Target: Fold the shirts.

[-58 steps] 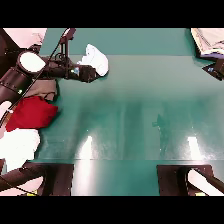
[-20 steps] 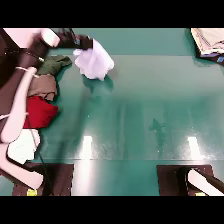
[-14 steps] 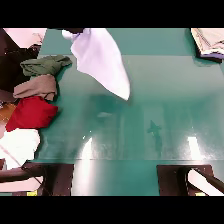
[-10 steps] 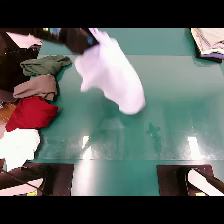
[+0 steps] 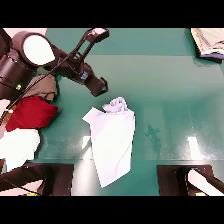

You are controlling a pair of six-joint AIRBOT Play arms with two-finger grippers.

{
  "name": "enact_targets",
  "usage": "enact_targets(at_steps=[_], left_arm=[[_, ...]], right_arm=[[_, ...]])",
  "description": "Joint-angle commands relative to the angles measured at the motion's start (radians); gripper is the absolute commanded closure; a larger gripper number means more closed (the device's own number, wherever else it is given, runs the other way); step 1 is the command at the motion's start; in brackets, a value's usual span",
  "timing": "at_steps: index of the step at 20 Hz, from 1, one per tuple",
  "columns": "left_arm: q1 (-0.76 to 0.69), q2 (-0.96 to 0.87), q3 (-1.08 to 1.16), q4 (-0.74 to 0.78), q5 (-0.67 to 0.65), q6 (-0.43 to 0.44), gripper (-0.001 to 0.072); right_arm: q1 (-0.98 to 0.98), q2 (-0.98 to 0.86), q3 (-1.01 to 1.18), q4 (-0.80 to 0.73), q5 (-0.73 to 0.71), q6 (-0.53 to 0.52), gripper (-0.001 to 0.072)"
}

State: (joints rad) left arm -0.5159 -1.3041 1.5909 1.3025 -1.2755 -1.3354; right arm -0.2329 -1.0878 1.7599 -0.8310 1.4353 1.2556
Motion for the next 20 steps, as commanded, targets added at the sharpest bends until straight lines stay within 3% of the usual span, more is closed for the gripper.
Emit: enact_targets(at_steps=[1,3,6,9,13,17,20], left_arm=[[0.092,0.007,-0.041,0.129,-0.063,-0.063,0.0005],[0.168,0.009,-0.089,0.114,-0.149,-0.08,0.0005],[0.259,0.051,-0.299,0.017,-0.138,-0.079,0.0005],[0.305,0.145,-0.599,-0.113,-0.043,-0.066,0.0005],[0.305,0.228,-0.948,-0.386,0.107,0.05,0.0005],[0.305,0.224,-1.11,-0.647,0.272,0.171,0.0005],[0.302,0.224,-1.135,-0.66,0.343,0.171,0.0005]], right_arm=[[0.0,0.0,0.001,-0.001,0.009,0.001,0.0697],[0.0,0.0,0.001,-0.001,0.01,0.001,0.0697],[0.0,0.0,0.001,-0.001,0.01,0.001,0.0697],[0.0,0.0,0.001,-0.001,0.01,0.001,0.0697],[0.0,-0.001,0.001,-0.001,0.009,0.001,0.0696],[0.0,-0.002,0.001,-0.001,0.009,0.001,0.0697],[0.0,-0.002,0.001,0.0,0.01,0.001,0.0697]])
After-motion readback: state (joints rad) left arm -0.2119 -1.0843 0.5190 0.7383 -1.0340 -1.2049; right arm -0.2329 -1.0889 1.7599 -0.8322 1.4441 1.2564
